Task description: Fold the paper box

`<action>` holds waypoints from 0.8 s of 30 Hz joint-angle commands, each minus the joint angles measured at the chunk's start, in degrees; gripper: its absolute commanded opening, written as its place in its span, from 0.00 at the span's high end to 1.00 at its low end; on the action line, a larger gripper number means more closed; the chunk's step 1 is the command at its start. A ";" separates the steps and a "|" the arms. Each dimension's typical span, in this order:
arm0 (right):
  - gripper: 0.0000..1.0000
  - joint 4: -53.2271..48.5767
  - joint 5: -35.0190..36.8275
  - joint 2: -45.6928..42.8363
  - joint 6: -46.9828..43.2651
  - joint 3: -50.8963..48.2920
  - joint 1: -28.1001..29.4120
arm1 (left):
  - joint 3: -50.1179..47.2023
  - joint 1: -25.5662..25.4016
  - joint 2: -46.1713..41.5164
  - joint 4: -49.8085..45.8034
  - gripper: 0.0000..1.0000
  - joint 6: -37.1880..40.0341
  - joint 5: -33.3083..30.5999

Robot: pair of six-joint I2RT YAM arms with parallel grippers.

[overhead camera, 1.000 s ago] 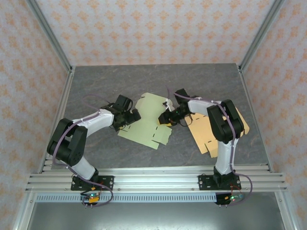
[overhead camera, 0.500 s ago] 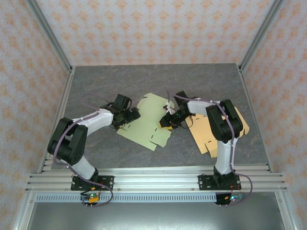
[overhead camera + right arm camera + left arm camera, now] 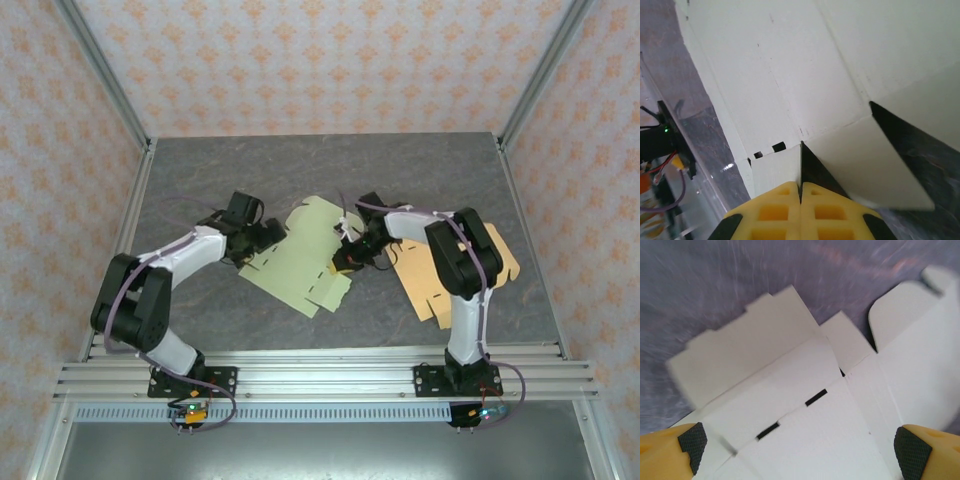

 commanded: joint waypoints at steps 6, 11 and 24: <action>1.00 0.48 31.51 -15.47 -9.81 6.76 2.43 | 7.02 7.70 -13.42 -8.74 0.00 2.90 -3.72; 1.00 4.32 52.24 -17.46 -26.36 9.38 8.91 | 5.54 12.97 -14.93 -7.08 0.00 1.40 0.57; 1.00 10.13 93.32 -3.38 -46.82 10.49 23.56 | -2.51 15.12 -14.36 -0.23 0.00 -1.16 5.91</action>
